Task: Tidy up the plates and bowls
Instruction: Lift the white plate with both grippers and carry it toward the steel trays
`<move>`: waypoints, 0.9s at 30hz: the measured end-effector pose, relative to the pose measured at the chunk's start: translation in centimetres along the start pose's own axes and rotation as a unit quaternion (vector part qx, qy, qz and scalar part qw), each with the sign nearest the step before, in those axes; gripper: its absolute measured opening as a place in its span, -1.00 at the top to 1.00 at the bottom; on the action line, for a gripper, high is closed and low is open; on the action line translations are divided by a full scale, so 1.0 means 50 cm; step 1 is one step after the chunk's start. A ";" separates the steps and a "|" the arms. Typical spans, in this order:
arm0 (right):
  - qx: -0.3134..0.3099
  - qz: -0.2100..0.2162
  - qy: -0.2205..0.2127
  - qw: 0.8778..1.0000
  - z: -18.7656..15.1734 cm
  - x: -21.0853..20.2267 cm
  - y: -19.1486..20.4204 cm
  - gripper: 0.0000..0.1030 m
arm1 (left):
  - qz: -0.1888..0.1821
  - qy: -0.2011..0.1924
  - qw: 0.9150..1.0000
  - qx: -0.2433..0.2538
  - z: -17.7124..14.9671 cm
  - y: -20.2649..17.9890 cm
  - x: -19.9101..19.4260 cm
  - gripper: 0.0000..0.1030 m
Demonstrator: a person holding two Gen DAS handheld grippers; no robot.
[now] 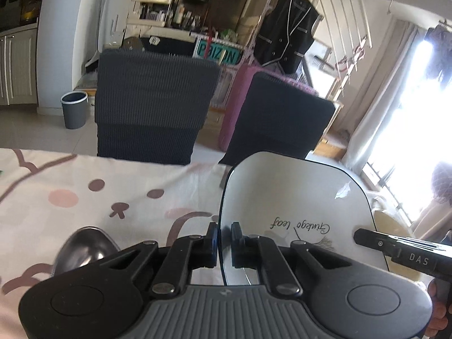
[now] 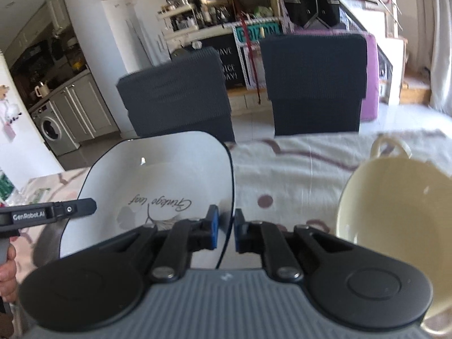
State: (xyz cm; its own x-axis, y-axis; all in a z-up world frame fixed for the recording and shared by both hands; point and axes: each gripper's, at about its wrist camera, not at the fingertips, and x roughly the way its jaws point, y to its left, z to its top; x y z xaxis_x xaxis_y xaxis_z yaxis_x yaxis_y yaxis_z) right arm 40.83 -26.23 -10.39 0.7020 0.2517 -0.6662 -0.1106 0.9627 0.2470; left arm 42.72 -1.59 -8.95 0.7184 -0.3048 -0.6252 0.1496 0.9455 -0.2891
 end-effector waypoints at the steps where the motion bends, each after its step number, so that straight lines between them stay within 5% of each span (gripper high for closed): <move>1: -0.002 0.001 -0.006 1.000 0.002 -0.024 0.007 0.76 | 0.000 -0.003 1.000 -0.001 0.001 -0.004 -0.020 0.82; 16: -0.013 0.016 -0.004 1.000 -0.054 -0.307 0.100 0.76 | 0.017 0.003 1.000 0.026 -0.044 -0.070 -0.315 0.81; 27: -0.023 0.022 -0.009 0.999 -0.134 -0.454 0.159 0.76 | 0.017 0.003 0.999 0.042 -0.136 -0.073 -0.481 0.79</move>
State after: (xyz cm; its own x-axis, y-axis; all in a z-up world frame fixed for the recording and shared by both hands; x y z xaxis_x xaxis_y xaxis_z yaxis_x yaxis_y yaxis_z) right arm 19.31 -23.64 2.00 0.7086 0.2928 -0.6420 -0.1744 0.9543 0.2427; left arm 20.26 1.54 2.21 0.7198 -0.2721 -0.6386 0.1816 0.9618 -0.2050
